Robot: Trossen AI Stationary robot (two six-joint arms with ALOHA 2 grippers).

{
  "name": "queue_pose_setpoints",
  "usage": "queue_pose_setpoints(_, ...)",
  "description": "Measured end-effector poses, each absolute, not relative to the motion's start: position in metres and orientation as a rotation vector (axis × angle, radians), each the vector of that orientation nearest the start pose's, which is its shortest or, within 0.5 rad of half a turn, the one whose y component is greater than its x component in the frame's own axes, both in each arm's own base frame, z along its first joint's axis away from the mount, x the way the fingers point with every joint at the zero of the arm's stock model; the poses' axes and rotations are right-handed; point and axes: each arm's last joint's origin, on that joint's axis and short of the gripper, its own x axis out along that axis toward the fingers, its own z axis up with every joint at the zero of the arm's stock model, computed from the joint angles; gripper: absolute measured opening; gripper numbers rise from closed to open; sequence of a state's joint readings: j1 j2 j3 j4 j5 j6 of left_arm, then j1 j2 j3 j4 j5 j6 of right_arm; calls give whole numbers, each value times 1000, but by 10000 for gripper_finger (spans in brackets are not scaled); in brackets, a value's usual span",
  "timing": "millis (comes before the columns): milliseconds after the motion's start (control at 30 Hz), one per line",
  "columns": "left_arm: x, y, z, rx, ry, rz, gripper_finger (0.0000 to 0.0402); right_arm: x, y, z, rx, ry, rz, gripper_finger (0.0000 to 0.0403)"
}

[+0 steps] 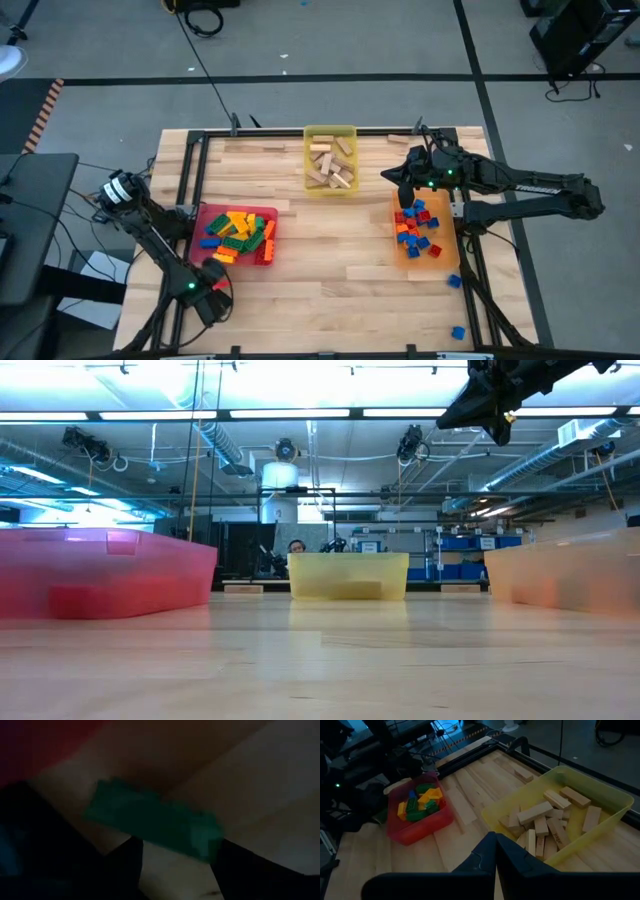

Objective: Sort blocks by size
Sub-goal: Put the 3 stud green game piece into the pink bin

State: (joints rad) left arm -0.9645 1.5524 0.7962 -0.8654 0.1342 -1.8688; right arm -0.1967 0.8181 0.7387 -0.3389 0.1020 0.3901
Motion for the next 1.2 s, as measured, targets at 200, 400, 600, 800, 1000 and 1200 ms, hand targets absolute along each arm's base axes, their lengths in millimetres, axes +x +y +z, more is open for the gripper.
queue_pose_setpoints(200, 135, -200, 147, -792, 1547, 658, 185, 173, -37, 297, 401, 357, -373, 21)
queue_pose_setpoints(400, 135, -200, 147, -800, 1540, 653, 122, 173, -37, 297, 401, 357, -372, 21)
queue_pose_setpoints(600, 138, -205, 147, -856, 1527, 622, 80, 173, -37, 297, 409, 355, -374, 21)
queue_pose_setpoints(800, 138, -205, 147, -931, 1520, 691, 89, 173, -37, 297, 409, 356, -374, 21)
queue_pose_setpoints(1000, 137, -204, 147, -968, 1509, 750, 131, 173, -37, 297, 409, 356, -374, 21)
queue_pose_setpoints(1200, 136, -201, 147, -966, 1469, 814, 161, 178, -38, 293, 409, 382, -379, 21)
